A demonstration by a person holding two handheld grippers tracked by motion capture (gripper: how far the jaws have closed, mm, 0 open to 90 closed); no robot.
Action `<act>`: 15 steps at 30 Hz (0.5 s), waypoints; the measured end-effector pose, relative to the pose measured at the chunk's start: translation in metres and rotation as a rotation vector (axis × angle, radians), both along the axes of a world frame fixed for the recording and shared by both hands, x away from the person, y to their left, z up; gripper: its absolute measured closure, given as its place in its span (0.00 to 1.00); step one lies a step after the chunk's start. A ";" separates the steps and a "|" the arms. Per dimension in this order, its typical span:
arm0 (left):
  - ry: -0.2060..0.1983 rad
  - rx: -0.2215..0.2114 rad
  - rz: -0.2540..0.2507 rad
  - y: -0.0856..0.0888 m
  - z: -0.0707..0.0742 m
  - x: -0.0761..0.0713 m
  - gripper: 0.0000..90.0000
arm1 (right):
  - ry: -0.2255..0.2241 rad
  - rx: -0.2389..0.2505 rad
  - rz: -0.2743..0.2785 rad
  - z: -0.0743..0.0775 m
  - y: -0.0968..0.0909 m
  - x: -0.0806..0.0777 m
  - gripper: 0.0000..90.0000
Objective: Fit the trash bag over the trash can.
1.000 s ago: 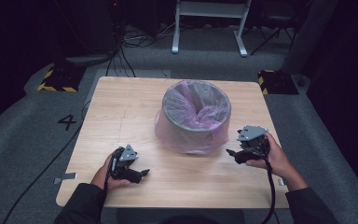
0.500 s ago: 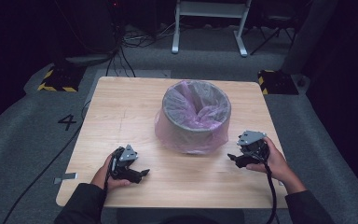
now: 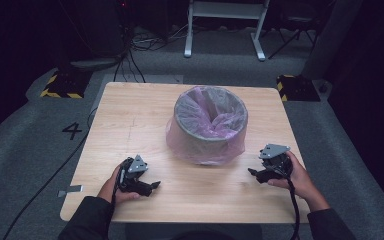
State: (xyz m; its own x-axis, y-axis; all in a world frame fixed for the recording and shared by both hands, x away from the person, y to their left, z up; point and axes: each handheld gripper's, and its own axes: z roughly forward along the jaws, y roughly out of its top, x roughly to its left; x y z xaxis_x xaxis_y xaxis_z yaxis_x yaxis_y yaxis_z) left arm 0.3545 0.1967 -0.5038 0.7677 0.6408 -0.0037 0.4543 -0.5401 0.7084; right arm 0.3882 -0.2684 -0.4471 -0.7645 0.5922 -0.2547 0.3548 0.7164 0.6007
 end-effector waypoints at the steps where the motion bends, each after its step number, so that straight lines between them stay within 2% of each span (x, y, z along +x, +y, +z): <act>1: 0.000 0.000 0.000 0.000 0.000 0.000 0.15 | -0.001 0.003 0.000 -0.001 -0.002 0.000 0.21; 15: 0.000 0.000 0.000 0.000 0.000 0.000 0.15 | 0.017 0.000 -0.025 -0.015 -0.013 -0.004 0.21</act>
